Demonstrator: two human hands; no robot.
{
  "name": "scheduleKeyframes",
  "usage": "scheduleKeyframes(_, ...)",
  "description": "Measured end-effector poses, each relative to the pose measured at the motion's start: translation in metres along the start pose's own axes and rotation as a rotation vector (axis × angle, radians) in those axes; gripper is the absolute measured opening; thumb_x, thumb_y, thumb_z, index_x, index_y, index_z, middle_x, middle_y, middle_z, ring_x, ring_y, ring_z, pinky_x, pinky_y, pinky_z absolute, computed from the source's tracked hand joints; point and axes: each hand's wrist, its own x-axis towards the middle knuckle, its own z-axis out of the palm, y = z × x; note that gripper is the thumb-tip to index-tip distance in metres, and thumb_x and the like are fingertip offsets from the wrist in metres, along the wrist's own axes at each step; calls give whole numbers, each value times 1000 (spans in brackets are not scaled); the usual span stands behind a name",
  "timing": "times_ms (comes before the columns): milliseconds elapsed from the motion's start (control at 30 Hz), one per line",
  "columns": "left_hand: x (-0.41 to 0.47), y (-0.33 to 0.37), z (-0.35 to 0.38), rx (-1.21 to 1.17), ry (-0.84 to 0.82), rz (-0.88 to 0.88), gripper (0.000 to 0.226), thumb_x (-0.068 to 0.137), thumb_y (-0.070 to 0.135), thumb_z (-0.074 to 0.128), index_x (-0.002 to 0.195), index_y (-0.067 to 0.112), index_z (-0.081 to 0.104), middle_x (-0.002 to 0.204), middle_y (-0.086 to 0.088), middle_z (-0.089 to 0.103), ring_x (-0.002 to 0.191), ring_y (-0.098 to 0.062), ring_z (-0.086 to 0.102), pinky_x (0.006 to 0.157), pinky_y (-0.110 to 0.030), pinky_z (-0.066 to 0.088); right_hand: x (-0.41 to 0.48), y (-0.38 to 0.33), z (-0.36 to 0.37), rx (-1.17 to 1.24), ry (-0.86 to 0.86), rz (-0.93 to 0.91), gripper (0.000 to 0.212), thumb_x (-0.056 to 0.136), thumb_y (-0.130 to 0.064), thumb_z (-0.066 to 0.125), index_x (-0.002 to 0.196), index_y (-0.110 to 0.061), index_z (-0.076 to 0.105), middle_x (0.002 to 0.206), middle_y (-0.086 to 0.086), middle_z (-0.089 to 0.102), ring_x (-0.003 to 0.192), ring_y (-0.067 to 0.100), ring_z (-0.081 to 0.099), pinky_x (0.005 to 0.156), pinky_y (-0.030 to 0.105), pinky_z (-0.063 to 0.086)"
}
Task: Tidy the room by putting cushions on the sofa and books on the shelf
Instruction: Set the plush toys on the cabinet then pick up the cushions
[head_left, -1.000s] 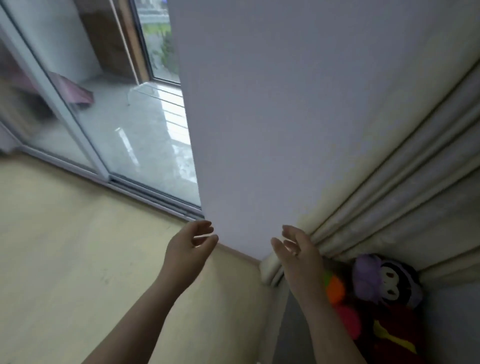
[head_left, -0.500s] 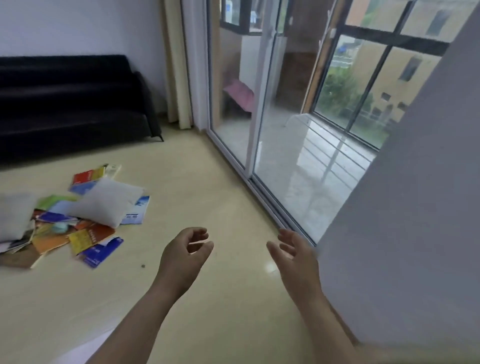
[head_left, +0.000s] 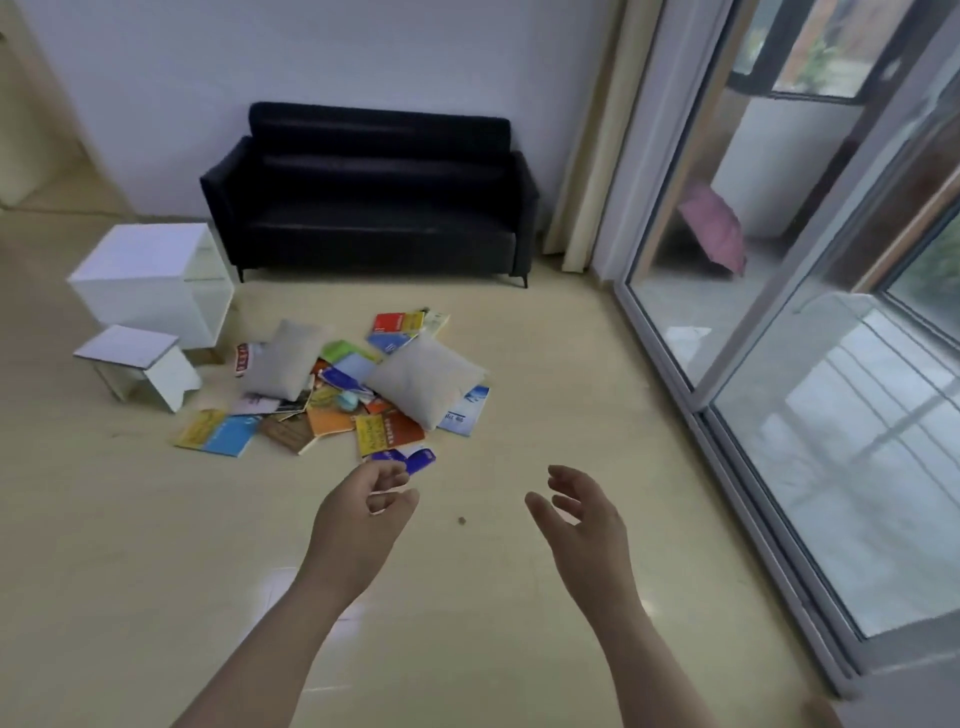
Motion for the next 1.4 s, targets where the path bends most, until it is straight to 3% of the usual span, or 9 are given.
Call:
scheduleKeyframes(233,73,-26,-50,-27,68,-62,23,87,14,64,109,20,60,105,9,64,96,-5,61,70,-13,44,70,-23,85,-34,-83,-2,36,88,-20,67,123,-21,58,117,-6,61,108,13,57,62,8,44)
scheduleKeyframes(567,234,-33,-124,44,172,-113,23,88,17,65,109,23,59,107,11,64,99,-7,61,74,-13,42,216,-70,212,-55,-216,7,33,89,-23,67,120,-28,56,112,-10,60,102,8,57,63,9,42)
scheduleKeyframes(667,275,-36,-144,35,200,-121,23,87,15,65,109,22,59,107,9,64,96,-4,61,74,-12,42,252,-86,248,-91,-260,-1,32,89,-26,66,119,-26,56,108,-12,60,103,9,56,68,16,44)
scheduleKeyframes(800,319,-46,-167,44,205,-135,23,88,15,65,109,23,59,108,8,64,97,-7,61,73,-10,41,283,-100,288,-123,-289,-5,24,88,-26,66,109,-31,54,93,-27,55,87,-2,55,75,29,51)
scheduleKeyframes(900,356,-57,-185,33,193,-152,22,87,15,65,108,22,59,106,9,64,97,-7,61,72,-9,40,307,-104,321,-155,-290,16,22,88,-29,66,106,-33,53,91,-27,54,81,-2,55,77,34,53)
scheduleKeyframes(1100,441,-74,-239,14,158,-126,23,87,12,64,90,34,58,98,18,62,93,-1,59,70,-9,39,357,-125,399,-208,-276,61,25,90,-29,64,111,-30,51,103,-10,57,87,4,55,64,21,47)
scheduleKeyframes(1267,516,-92,-299,22,113,-158,21,87,9,63,96,28,59,95,18,61,91,3,56,68,-7,38,393,-147,480,-198,-276,125,26,89,-27,66,107,-33,49,104,-11,56,99,9,55,77,31,54)
scheduleKeyframes(1400,576,-108,-337,50,66,-175,17,87,12,65,101,20,63,98,14,64,95,-7,60,72,-13,41,417,-156,528,-193,-234,167,27,87,-26,68,104,-36,49,100,-13,57,104,12,57,82,36,54)
